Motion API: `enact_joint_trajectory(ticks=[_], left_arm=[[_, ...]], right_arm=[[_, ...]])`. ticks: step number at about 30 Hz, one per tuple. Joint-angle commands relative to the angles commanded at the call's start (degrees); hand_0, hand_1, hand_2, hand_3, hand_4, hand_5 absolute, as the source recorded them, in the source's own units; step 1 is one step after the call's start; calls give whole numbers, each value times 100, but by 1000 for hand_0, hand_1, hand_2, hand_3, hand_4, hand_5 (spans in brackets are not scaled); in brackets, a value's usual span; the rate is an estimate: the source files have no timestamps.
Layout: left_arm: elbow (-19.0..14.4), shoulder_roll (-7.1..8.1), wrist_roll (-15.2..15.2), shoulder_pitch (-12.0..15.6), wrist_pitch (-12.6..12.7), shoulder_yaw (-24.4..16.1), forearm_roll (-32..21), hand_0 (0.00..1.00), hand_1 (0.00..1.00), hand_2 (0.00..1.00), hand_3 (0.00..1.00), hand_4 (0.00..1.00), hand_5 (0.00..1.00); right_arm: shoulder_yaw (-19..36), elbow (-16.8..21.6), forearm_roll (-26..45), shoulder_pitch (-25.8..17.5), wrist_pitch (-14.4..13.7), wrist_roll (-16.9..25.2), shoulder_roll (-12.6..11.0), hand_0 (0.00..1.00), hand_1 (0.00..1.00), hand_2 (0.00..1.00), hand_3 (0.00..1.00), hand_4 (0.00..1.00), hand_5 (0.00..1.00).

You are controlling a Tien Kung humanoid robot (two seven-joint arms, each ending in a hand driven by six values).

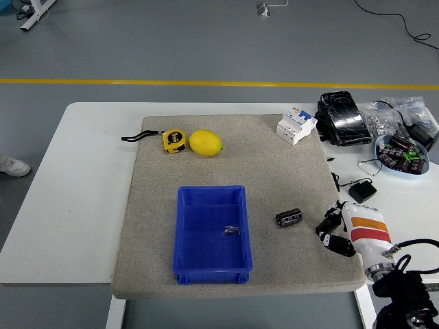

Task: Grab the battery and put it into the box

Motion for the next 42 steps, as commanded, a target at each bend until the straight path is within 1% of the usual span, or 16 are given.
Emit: enact_joint_trajectory(ticks=[5, 6, 12, 13, 16, 18, 19, 27, 30, 31, 42], left_arm=[[0, 0, 9, 6, -7, -28, 40, 727, 626, 701, 672, 719, 667], [0, 0, 10, 7, -8, -33, 48, 727, 626, 701, 673, 719, 668], [-1, 1, 19, 19, -18, -70, 104, 727, 626, 701, 673, 719, 668], [-2, 1, 22, 20, -22, -78, 117, 728, 626, 701, 673, 719, 669], [-2, 3, 25, 22, -26, -90, 140, 728, 626, 701, 673, 719, 669], [-2, 2, 26, 17, -24, -86, 138, 728, 626, 701, 673, 719, 669], [-2, 2, 27, 14, -23, -85, 140, 729, 626, 701, 674, 719, 668], [0, 4, 10, -19, 3, -27, 62, 730, 626, 701, 673, 719, 668], [0, 3, 10, -24, 6, -20, 53, 730, 626, 701, 673, 719, 668], [0, 3, 10, -26, 6, -17, 51, 729, 626, 701, 673, 719, 669], [5, 4, 10, -33, 6, -13, 85, 729, 624, 701, 673, 719, 669]], right_arm=[[-10, 11, 0, -6, -8, 9, -7, 75, 271, 392, 455, 858, 199], [-11, 12, 0, -5, -10, 9, -7, 64, 259, 385, 451, 879, 180], [-27, 27, 0, -5, -38, 24, -10, 64, 259, 385, 451, 879, 180], [-28, 24, 0, -3, -41, 25, -10, 61, 247, 381, 452, 898, 162], [-29, 10, 0, 2, -47, 26, -7, 61, 247, 381, 452, 898, 162], [-30, 4, 0, 10, -52, 26, -5, 61, 247, 381, 452, 898, 162], [-29, 3, 0, 15, -55, 29, -5, 63, 244, 380, 452, 905, 147], [-15, -5, 0, 50, -95, 21, 0, 61, 245, 378, 453, 911, 145], [-20, -13, 0, 65, -95, 15, 3, 61, 245, 378, 453, 911, 145], [-22, -16, 0, 70, -93, 16, 5, 64, 244, 376, 452, 919, 126], [-25, -15, 0, 83, -82, 6, 12, 64, 240, 373, 452, 922, 116]])
